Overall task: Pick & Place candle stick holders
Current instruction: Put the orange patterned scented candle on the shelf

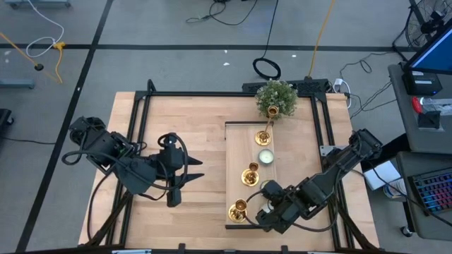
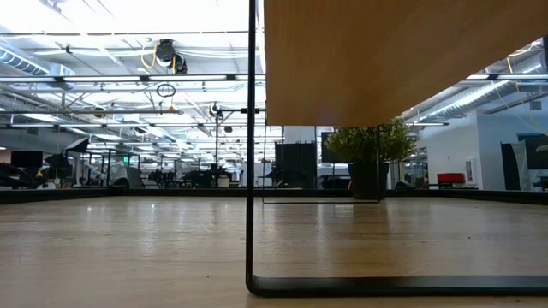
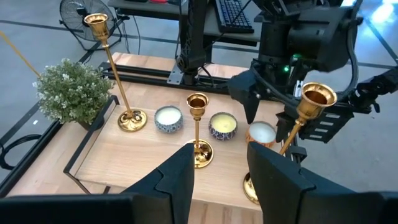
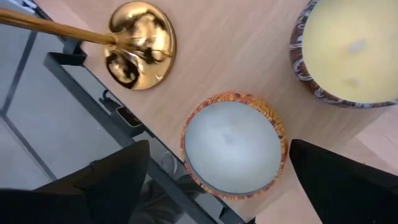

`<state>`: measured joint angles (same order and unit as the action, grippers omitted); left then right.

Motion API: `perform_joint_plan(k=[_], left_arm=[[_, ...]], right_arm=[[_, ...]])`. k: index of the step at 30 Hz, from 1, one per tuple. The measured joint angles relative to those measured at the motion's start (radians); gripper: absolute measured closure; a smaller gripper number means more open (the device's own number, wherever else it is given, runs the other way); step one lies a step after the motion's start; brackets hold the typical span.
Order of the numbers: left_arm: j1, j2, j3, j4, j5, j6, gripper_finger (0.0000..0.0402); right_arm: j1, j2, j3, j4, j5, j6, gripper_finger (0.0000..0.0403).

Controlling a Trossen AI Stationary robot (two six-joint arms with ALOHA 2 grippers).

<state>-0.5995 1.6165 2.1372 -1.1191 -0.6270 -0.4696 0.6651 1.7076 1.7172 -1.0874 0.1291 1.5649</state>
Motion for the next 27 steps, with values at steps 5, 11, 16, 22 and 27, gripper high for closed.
perform_joint_plan(k=[5,11,16,22,27], left_arm=[[0.000,0.000,0.000,0.000,0.000,-0.005,0.0250],[0.000,0.000,0.000,0.000,0.010,-0.012,0.0250],[0.000,0.000,0.000,0.001,0.018,-0.012,0.0250],[0.000,0.000,0.000,-0.002,0.019,-0.017,0.0250],[0.000,0.000,0.000,-0.058,0.001,-0.047,0.0250]], right_arm=[[-0.003,-0.035,0.000,0.000,0.031,-0.003,0.0022],[-0.003,-0.072,0.000,-0.001,0.072,-0.009,0.0023],[-0.003,-0.118,0.000,0.003,0.137,-0.023,0.0023],[0.026,-0.203,0.000,-0.001,0.246,-0.040,0.0026],[0.065,-0.249,0.000,0.004,0.335,-0.063,0.0026]])
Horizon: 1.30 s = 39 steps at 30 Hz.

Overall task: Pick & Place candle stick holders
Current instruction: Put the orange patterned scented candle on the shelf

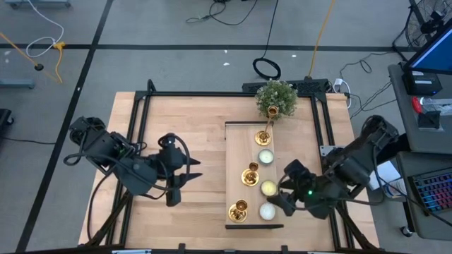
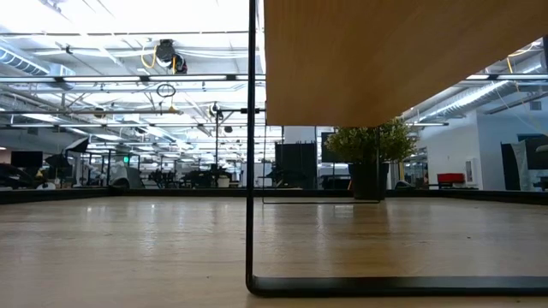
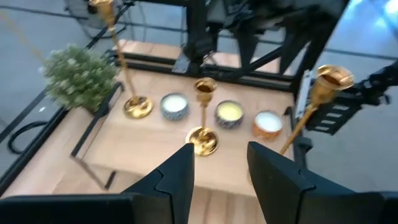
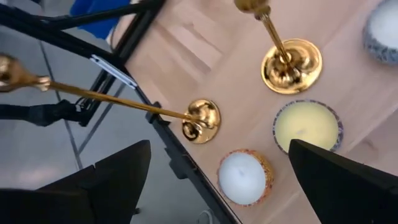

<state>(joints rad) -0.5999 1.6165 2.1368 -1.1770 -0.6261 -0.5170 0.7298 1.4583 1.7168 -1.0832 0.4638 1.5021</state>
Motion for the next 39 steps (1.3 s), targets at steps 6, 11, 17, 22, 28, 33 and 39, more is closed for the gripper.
perform_joint_plan(k=[6,11,17,22,28,33,39], left_arm=[[0.006,0.000,0.000,-0.116,-0.011,-0.095,0.0250],[0.006,0.000,0.000,-0.151,-0.012,-0.130,0.0250],[0.006,0.000,0.000,-0.162,-0.014,-0.148,0.0250],[0.006,0.000,0.000,-0.161,-0.011,-0.154,0.0250],[0.006,0.000,0.000,-0.160,-0.011,-0.155,0.0250],[0.006,0.000,0.000,-0.160,-0.011,-0.151,0.0250],[0.006,0.000,0.000,-0.160,-0.011,-0.150,0.0250]], right_arm=[[0.034,0.009,0.000,0.036,0.002,-0.060,0.0083],[0.071,0.011,-0.005,0.035,-0.020,-0.075,0.0213],[0.084,0.011,-0.085,0.044,-0.017,-0.074,0.0388],[0.084,0.013,-0.214,0.068,-0.062,0.004,0.0400],[0.086,0.012,-0.298,0.277,-0.067,-0.016,0.0402],[0.076,0.012,-0.304,0.326,-0.009,-0.081,0.0402],[0.051,0.014,-0.304,0.254,0.003,-0.084,0.0402]])
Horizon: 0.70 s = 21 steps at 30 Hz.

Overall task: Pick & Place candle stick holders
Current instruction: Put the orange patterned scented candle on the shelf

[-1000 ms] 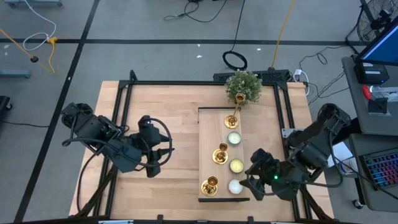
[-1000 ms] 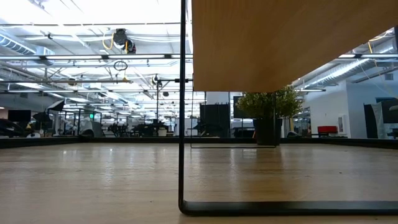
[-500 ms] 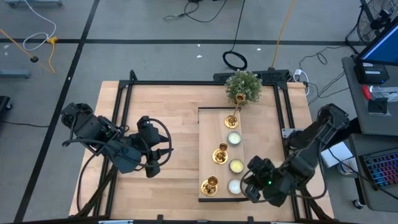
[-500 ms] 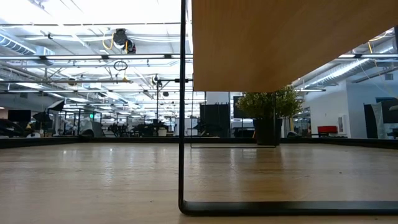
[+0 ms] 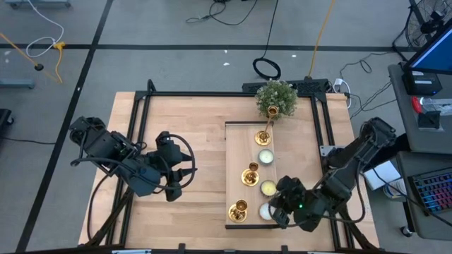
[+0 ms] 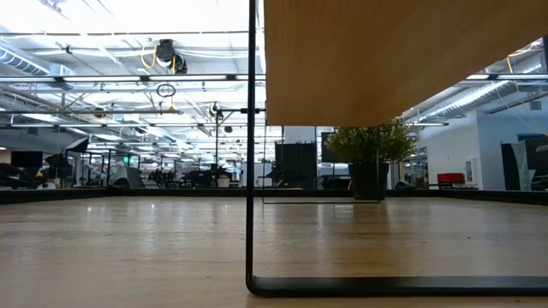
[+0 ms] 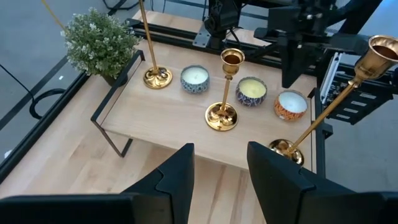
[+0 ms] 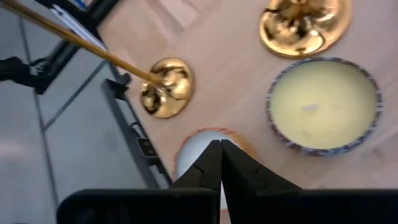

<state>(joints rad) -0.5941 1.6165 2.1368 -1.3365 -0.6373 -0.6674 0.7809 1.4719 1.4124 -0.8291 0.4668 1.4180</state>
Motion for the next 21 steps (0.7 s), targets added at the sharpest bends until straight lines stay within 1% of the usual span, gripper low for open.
perform_joint_plan(k=[4,9,21], left_arm=[[0.000,0.000,0.000,0.000,0.000,0.000,0.0250],[0.000,0.000,0.000,-0.005,0.000,0.000,0.0250],[0.004,0.000,0.000,-0.007,-0.023,0.008,0.0250]], right_arm=[[-0.016,0.023,0.000,-0.030,-0.054,-0.015,0.0402],[-0.016,0.057,0.000,-0.005,-0.101,-0.029,0.0403],[-0.016,0.057,0.016,-0.006,-0.104,-0.043,0.0403]])
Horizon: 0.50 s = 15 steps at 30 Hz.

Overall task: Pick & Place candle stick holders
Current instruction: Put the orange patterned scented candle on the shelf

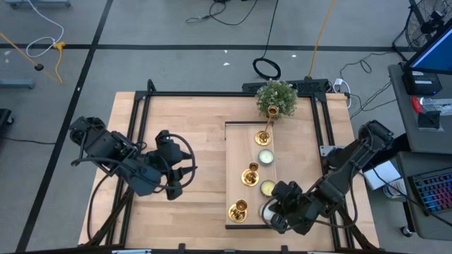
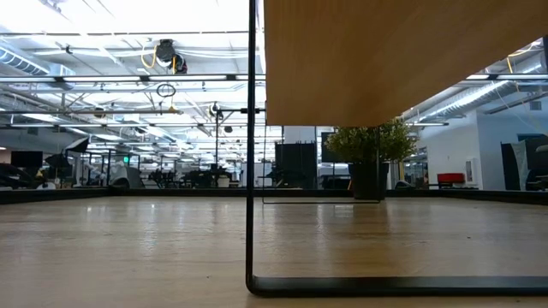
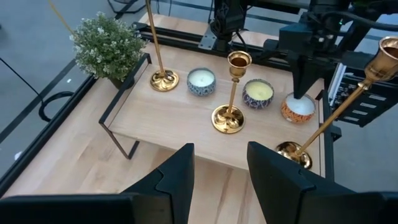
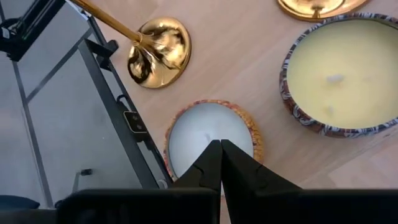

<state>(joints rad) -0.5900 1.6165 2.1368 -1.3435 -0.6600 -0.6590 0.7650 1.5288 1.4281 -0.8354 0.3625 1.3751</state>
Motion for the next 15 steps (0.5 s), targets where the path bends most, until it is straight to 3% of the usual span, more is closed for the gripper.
perform_joint_plan(k=[15], left_arm=[[0.008,0.000,0.000,-0.009,-0.006,0.002,0.0250]], right_arm=[[-0.032,0.000,0.001,0.023,0.072,-0.069,0.0403]])
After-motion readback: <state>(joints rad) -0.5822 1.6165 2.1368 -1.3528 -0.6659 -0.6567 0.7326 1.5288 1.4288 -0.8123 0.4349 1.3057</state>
